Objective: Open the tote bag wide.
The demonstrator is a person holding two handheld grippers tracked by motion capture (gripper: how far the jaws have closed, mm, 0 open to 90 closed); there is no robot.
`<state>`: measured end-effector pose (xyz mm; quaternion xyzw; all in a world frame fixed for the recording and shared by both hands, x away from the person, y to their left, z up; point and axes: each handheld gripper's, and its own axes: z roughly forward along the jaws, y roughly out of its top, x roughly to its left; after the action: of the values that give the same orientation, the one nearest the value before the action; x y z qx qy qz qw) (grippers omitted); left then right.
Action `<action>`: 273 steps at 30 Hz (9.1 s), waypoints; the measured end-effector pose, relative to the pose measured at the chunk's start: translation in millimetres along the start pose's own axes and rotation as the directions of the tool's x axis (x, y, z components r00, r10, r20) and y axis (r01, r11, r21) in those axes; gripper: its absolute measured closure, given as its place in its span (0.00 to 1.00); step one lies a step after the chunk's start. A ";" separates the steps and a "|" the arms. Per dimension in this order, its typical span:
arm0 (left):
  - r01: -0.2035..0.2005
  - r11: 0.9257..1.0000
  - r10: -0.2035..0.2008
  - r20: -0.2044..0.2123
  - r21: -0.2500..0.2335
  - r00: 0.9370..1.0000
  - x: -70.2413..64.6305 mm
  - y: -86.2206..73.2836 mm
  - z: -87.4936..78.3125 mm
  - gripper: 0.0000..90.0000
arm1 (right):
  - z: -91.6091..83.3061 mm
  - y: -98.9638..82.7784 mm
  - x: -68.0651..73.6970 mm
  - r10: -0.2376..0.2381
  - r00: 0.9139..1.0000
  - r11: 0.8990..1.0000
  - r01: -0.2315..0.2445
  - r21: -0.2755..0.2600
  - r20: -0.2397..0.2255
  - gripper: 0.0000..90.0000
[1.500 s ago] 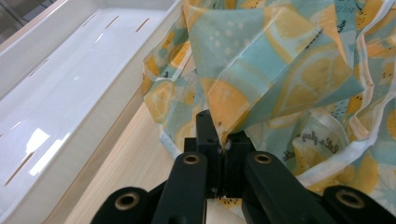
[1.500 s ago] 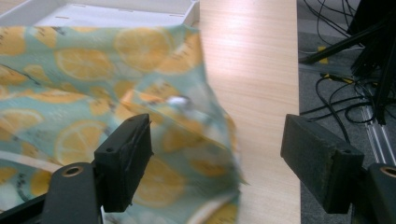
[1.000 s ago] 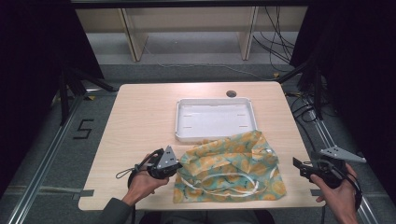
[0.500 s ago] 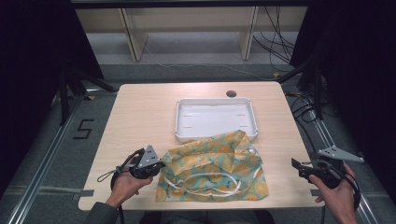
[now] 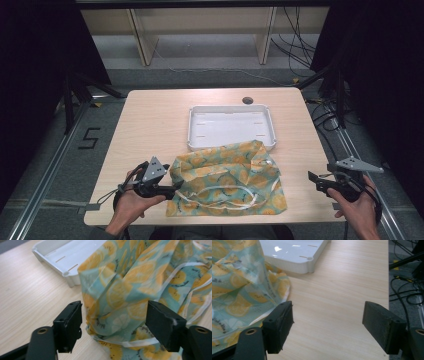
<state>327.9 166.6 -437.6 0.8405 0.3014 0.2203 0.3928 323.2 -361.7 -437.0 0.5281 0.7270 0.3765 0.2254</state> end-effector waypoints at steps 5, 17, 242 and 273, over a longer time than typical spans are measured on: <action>-0.002 0.999 0.002 -0.008 -0.039 1.000 -19.5 13.8 -10.6 0.31 | 7.6 4.5 5.5 -0.031 0.999 1.000 0.031 0.002 -0.044 0.28; -0.026 0.995 0.032 0.066 -0.093 0.997 -44.4 41.0 -0.8 0.33 | 34.1 47.3 41.7 -0.052 0.975 0.999 0.054 0.005 -0.218 0.24; 0.052 0.992 -0.083 0.277 0.116 0.957 -102.3 27.6 113.9 0.99 | 193.8 87.9 152.4 -0.223 0.714 0.743 0.565 0.359 -0.663 0.58; 0.033 0.992 -0.064 0.261 0.121 0.963 -98.7 27.6 116.4 0.99 | 170.0 101.1 162.2 -0.226 0.648 0.735 0.603 0.309 -0.727 0.74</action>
<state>336.5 24.1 -498.0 0.8761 0.2789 0.0787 0.3853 451.8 -141.0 -450.7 0.2150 0.9365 0.2544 -0.1100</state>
